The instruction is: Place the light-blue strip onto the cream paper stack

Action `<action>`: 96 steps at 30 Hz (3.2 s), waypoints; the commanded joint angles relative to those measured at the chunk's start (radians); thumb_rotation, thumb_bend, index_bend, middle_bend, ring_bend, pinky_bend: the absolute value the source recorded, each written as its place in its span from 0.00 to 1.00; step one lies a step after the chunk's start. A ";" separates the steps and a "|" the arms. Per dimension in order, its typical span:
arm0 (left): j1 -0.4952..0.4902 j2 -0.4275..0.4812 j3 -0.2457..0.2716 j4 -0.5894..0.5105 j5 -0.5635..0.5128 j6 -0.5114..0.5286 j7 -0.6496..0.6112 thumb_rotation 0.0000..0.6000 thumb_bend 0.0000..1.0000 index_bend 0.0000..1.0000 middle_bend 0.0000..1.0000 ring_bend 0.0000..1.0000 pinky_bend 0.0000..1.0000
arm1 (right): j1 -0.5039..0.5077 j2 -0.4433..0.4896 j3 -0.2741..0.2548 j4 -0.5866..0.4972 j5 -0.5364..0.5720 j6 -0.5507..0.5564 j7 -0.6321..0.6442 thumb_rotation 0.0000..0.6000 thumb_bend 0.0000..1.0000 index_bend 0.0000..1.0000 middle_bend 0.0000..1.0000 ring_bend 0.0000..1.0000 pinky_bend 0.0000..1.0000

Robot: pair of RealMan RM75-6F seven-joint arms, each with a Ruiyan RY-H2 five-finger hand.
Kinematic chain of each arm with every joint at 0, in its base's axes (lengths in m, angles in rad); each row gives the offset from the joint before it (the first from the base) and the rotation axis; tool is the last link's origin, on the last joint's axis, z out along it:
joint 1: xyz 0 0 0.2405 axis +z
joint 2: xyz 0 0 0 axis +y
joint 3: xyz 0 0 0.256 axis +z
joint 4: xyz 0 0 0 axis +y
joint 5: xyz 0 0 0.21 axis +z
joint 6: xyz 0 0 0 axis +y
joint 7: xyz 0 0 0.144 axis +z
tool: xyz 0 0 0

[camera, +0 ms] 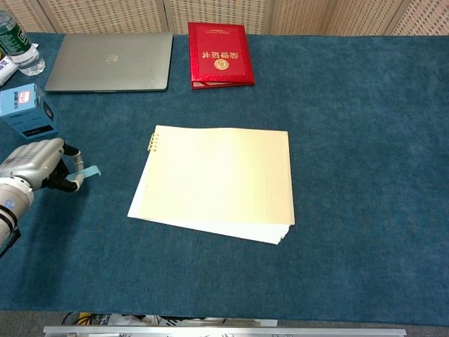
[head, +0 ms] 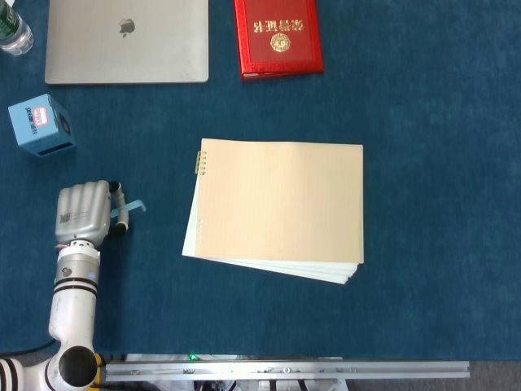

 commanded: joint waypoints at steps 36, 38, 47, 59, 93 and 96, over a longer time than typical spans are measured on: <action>-0.454 0.004 0.048 -0.179 -0.135 -0.161 0.521 1.00 0.44 0.58 1.00 1.00 1.00 | -0.018 -0.005 -0.009 0.013 -0.010 0.017 0.034 1.00 0.32 0.46 0.51 0.51 0.51; -0.480 -0.016 0.045 -0.162 -0.162 -0.156 0.545 1.00 0.44 0.58 1.00 1.00 1.00 | -0.022 -0.001 -0.010 0.013 -0.011 0.022 0.036 1.00 0.32 0.46 0.51 0.51 0.51; -0.556 -0.069 0.037 -0.091 -0.247 -0.140 0.583 1.00 0.44 0.57 1.00 1.00 1.00 | -0.034 0.002 -0.012 0.018 -0.012 0.031 0.053 1.00 0.32 0.46 0.51 0.51 0.51; -0.596 -0.059 0.055 -0.072 -0.304 -0.129 0.574 1.00 0.44 0.47 1.00 1.00 1.00 | -0.037 -0.001 -0.010 0.025 -0.012 0.033 0.058 1.00 0.32 0.45 0.51 0.51 0.51; -0.560 -0.014 0.113 -0.146 -0.112 -0.166 0.331 1.00 0.44 0.34 1.00 1.00 1.00 | -0.041 -0.010 -0.007 0.026 -0.014 0.038 0.056 1.00 0.32 0.46 0.51 0.51 0.51; -0.562 -0.022 0.102 -0.136 -0.104 -0.166 0.315 1.00 0.44 0.32 1.00 1.00 1.00 | -0.043 -0.010 -0.007 0.028 -0.013 0.039 0.059 1.00 0.32 0.46 0.51 0.52 0.51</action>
